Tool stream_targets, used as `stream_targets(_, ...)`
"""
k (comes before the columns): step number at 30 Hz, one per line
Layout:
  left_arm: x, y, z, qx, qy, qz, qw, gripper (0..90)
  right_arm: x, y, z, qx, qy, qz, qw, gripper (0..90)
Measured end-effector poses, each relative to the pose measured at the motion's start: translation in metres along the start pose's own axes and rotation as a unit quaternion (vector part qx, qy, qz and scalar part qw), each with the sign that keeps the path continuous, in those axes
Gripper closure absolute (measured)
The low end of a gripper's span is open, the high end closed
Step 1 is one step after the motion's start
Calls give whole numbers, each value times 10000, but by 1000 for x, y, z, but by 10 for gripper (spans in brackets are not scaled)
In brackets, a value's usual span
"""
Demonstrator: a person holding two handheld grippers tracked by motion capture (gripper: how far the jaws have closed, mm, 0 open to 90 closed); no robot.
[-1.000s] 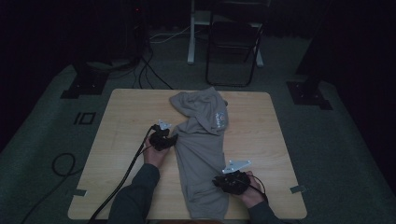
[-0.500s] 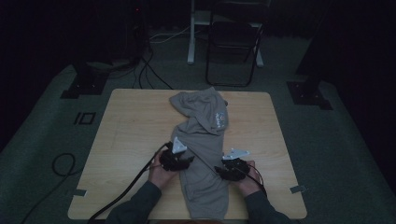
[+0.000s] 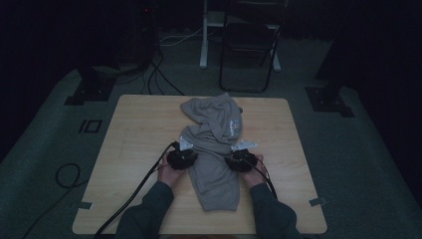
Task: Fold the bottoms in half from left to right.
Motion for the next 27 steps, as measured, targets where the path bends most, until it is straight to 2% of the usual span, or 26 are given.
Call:
stream_targets(4, 8, -14, -31, 334, 531, 53, 9980, 709, 24, -21, 14, -203, -95, 59, 9997, 602)
stream_targets(6, 9, -14, -39, 328, 793, 83, 9963, 699, 32, -28, 19, -194, -227, -44, 9995, 585)
stream_targets(7, 8, -12, -39, 356, 816, 39, 9960, 671, 34, -30, 20, -203, -240, -133, 9994, 572)
stream_targets(8, 7, -9, -38, 421, 744, -55, 9963, 631, 36, -29, 19, -267, -189, -212, 9992, 569)
stream_targets(9, 7, -5, -35, 439, 586, -79, 9973, 614, 37, -25, 18, -322, -120, -211, 9992, 569)
stream_targets(11, 9, 4, -28, 422, 276, -64, 9987, 597, 41, -12, 12, -245, -106, 3, 9996, 571)
stream_targets(12, 12, 8, -24, 388, 215, 15, 9990, 592, 43, -5, 10, -220, -140, 125, 9996, 575)
stream_targets(14, 18, 14, -10, 149, 76, 210, 9996, 593, 45, 8, 4, -94, -171, 310, 9993, 607)
stream_targets(17, 19, 12, 10, -146, -181, 269, 9994, 619, 42, 14, -10, 184, -36, 360, 9992, 652)
stream_targets(19, 12, 5, 15, -197, -219, 112, 9995, 643, 37, 10, -22, 451, -9, 269, 9986, 659)
stream_targets(20, 8, 1, 16, -185, -231, 8, 9996, 655, 34, 7, -27, 504, 42, 197, 9985, 654)
stream_targets(23, 6, -3, 15, -90, -231, 7, 9997, 680, 26, -7, -37, 568, 182, -31, 9982, 570)
stream_targets(25, 6, -4, 12, -74, -242, 14, 9997, 699, 20, -16, -37, 524, 150, -206, 9983, 538)
stream_targets(26, 6, -4, 10, -44, -251, 28, 9997, 709, 19, -18, -36, 548, 113, -227, 9982, 570)
stream_targets(27, 6, -5, 7, -14, -220, 16, 9998, 721, 18, -16, -38, 677, -6, -245, 9974, 636)
Point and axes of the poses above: each handheld gripper's, and its own axes: y roughly backward along the jaws, x roughly out of its top, z roughly to its right, the point moved 10 cm from there along -y, roughly forward along the jaws, and after that the axes turned 9 degrees about -y, right-handed, at the moved point
